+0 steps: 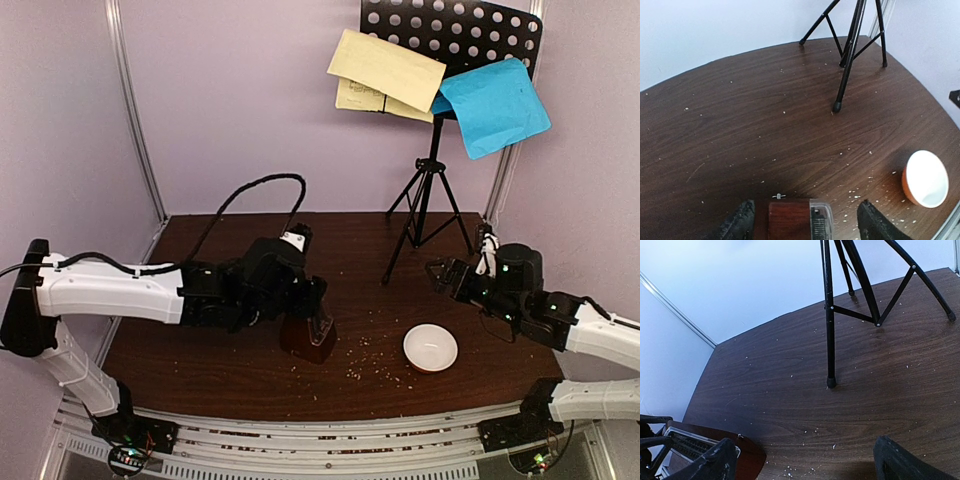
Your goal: Pack up the instrument practice props
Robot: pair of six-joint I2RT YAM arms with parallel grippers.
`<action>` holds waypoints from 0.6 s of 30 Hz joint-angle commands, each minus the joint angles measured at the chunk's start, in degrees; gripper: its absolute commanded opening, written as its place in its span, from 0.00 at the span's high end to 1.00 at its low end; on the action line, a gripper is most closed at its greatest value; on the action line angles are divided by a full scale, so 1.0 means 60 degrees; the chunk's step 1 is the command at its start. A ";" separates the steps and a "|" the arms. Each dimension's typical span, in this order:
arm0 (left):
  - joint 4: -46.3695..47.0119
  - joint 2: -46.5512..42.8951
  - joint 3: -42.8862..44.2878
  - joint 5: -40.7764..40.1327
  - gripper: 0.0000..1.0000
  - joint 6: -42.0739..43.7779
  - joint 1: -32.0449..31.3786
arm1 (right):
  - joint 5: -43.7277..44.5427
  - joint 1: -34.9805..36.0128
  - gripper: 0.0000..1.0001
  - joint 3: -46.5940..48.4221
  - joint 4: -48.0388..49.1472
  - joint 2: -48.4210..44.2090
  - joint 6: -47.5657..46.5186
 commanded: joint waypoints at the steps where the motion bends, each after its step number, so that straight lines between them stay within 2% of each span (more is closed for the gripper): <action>1: 0.0887 -0.0794 -0.0212 0.0661 0.17 0.0113 -0.0021 | -0.0095 0.0426 0.03 0.0078 0.0141 0.0099 -0.0274; 4: 0.1215 -0.1545 -0.0425 0.1933 0.07 0.0668 0.0262 | 0.0832 0.1146 0.02 0.0601 -0.0409 0.0416 -0.0143; 8: 0.1783 -0.2650 -0.1121 0.4897 0.06 0.0253 0.1668 | 0.1683 0.2725 0.03 0.1207 -0.0366 0.1426 -0.0225; 10: 0.2218 -0.3129 -0.1647 0.5890 0.06 0.0086 0.2316 | 0.2448 0.3724 0.04 0.1230 0.0195 0.2009 -0.0168; 14: 0.2328 -0.3780 -0.2327 0.6669 0.05 -0.0093 0.3136 | 0.2542 0.5085 0.06 0.1249 0.1844 0.3515 -0.0175; 18: 0.2307 -0.4166 -0.2589 0.7038 0.04 -0.0021 0.3304 | 0.2791 0.5846 0.06 0.1514 0.2743 0.5101 -0.0674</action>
